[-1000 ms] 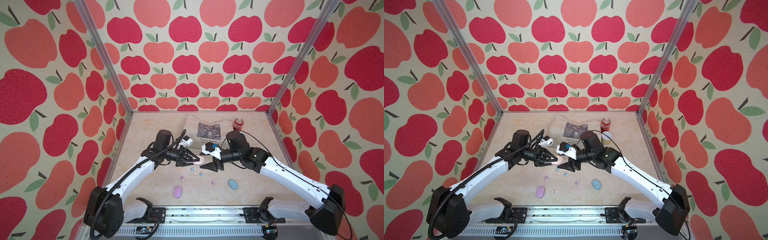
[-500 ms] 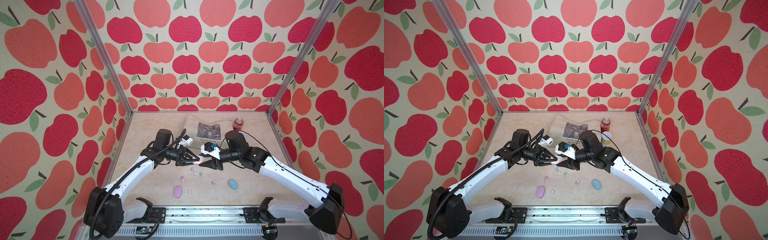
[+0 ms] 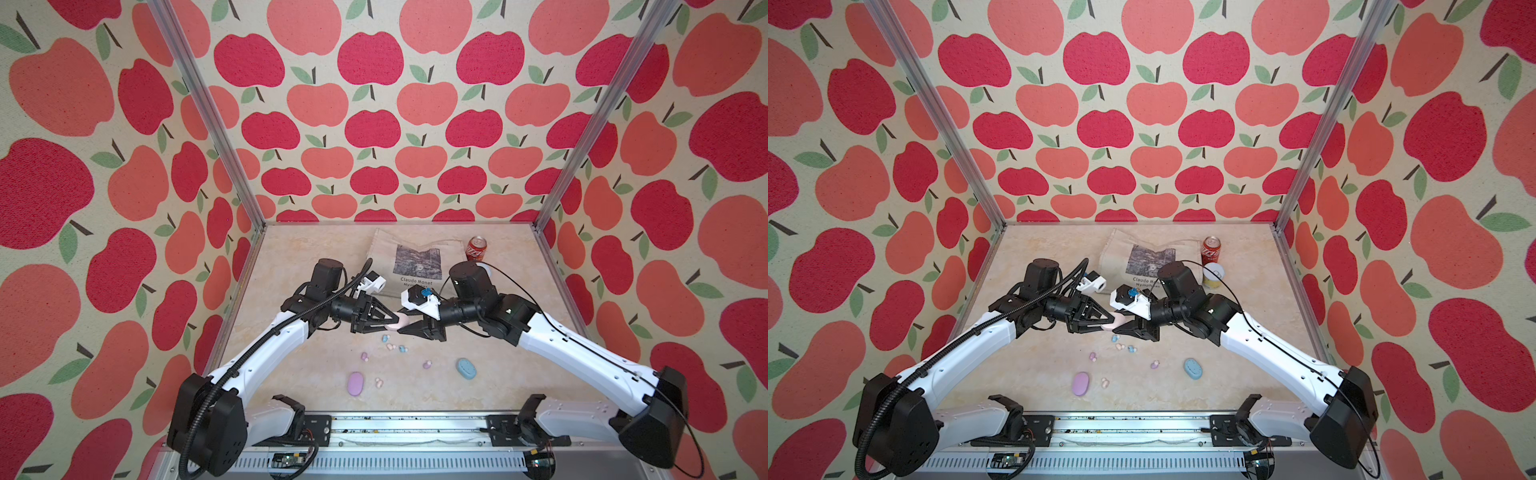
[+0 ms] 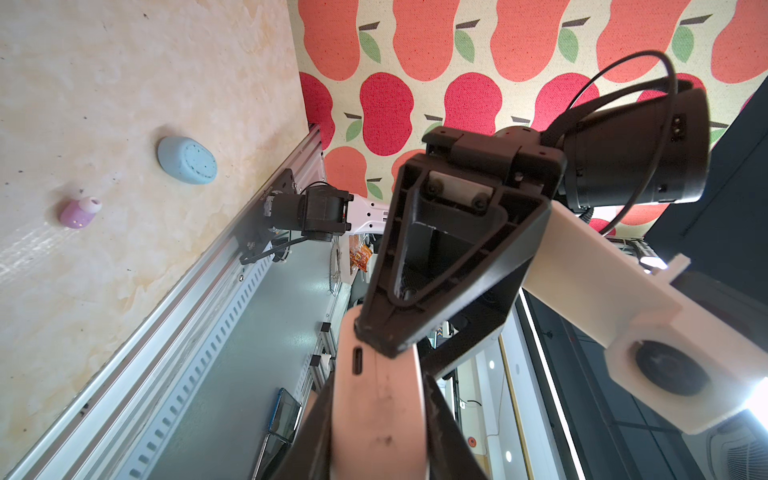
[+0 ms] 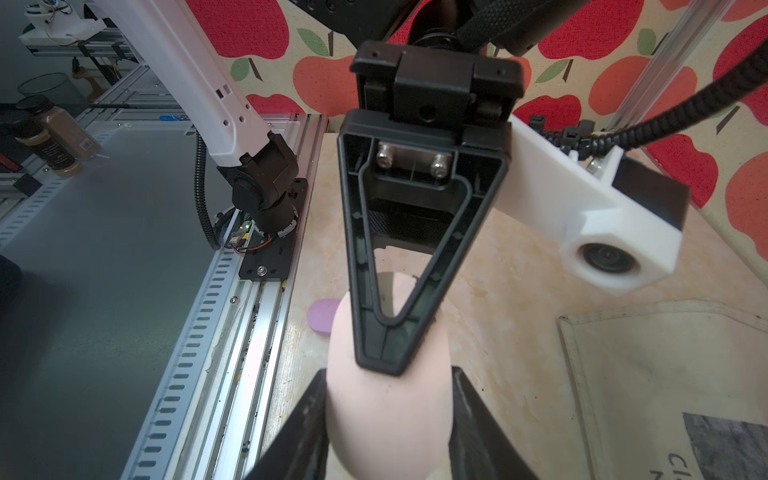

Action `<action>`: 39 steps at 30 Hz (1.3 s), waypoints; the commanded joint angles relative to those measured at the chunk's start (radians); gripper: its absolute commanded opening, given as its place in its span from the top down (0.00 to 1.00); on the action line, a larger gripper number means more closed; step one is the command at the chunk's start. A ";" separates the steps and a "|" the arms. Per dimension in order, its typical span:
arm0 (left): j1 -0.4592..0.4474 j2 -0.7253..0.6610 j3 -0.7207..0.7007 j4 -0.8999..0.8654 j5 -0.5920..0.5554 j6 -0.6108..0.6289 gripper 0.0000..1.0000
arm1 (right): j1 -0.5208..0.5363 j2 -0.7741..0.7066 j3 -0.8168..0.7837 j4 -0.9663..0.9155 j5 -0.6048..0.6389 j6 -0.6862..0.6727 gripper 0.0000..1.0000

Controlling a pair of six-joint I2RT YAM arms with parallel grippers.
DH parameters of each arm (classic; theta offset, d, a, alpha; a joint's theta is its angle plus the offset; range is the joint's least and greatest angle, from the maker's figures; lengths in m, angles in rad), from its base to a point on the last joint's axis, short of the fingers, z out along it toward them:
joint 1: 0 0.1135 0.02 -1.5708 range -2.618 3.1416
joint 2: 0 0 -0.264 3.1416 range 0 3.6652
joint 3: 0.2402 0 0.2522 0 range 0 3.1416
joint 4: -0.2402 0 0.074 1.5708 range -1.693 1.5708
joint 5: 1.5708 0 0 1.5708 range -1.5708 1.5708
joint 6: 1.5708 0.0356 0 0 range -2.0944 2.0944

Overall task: Insert wireless bluetooth earbuds into charging case
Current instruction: Pass the charging case.

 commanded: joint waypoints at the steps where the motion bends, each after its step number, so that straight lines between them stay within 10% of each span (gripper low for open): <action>1: -0.003 0.006 0.038 -0.016 0.007 0.032 0.73 | 0.010 -0.002 0.042 0.001 -0.020 0.011 1.00; 16: 0.118 -0.128 0.052 0.021 -0.107 0.135 0.43 | -0.048 -0.048 0.035 -0.007 -0.027 0.076 1.00; 28: -0.104 -0.483 0.017 -0.152 -0.556 0.954 0.28 | -0.141 -0.056 0.136 -0.146 -0.203 0.143 1.00; 39: -0.139 -0.397 0.026 -0.034 -0.497 0.996 0.30 | -0.137 -0.051 0.181 -0.202 -0.284 0.163 1.00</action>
